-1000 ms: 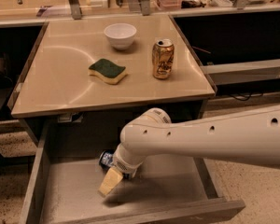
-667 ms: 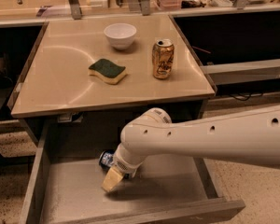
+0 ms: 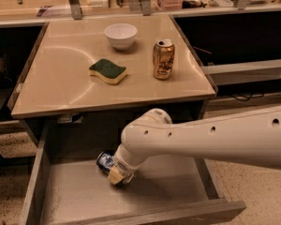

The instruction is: Pick pepsi can from top drawer and place on counter

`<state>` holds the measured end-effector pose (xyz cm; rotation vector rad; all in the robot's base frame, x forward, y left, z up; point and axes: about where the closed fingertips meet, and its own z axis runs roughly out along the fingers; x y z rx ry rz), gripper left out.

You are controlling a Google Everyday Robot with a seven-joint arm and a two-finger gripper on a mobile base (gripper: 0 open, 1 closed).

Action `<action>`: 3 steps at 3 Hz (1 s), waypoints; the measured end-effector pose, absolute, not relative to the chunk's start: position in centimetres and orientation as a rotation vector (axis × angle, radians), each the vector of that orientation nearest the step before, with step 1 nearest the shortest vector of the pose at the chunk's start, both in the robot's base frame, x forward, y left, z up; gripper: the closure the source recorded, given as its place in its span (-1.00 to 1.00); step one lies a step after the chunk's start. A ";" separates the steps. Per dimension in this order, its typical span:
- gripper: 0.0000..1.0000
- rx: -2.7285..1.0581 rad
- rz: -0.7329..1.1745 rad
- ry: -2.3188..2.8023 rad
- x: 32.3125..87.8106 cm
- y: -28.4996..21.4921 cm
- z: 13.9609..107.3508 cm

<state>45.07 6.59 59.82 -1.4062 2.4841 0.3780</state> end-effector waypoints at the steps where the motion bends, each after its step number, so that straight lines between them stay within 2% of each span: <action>1: 0.75 -1.440 0.405 2.437 44.3 6.7 62.6; 2: 1.00 -1.491 0.416 2.349 42.1 6.5 69.7; 3: 1.00 -1.554 0.411 2.245 40.2 6.7 77.0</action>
Offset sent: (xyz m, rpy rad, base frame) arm -0.0572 -0.0056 0.2009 0.0914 -0.1324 0.1605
